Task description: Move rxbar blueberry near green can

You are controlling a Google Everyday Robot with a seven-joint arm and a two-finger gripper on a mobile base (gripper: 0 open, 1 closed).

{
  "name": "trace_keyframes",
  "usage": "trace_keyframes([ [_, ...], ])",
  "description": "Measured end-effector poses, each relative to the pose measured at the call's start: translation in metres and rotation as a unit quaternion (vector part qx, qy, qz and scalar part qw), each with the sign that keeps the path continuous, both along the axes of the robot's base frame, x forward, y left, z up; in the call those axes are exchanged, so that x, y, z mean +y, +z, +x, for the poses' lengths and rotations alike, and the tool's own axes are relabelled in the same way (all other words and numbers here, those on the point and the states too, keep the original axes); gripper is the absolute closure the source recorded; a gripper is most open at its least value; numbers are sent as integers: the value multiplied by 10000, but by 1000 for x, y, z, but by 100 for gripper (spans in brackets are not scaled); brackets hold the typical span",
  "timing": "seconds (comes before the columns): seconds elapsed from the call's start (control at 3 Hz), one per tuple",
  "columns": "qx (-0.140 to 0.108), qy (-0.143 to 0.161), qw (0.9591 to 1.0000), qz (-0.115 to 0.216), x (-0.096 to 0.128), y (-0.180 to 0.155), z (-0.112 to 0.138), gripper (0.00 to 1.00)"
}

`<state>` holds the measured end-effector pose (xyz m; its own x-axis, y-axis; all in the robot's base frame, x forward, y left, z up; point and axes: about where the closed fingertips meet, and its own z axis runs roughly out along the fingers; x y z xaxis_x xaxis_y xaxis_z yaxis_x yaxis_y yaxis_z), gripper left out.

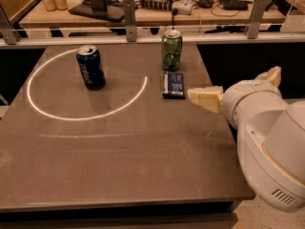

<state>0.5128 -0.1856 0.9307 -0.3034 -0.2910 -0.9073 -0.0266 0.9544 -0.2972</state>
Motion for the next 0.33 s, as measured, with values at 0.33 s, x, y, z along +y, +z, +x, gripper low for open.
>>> trace_keyframes([
  [0.33,0,0,10000,-1,0,0,0,0],
])
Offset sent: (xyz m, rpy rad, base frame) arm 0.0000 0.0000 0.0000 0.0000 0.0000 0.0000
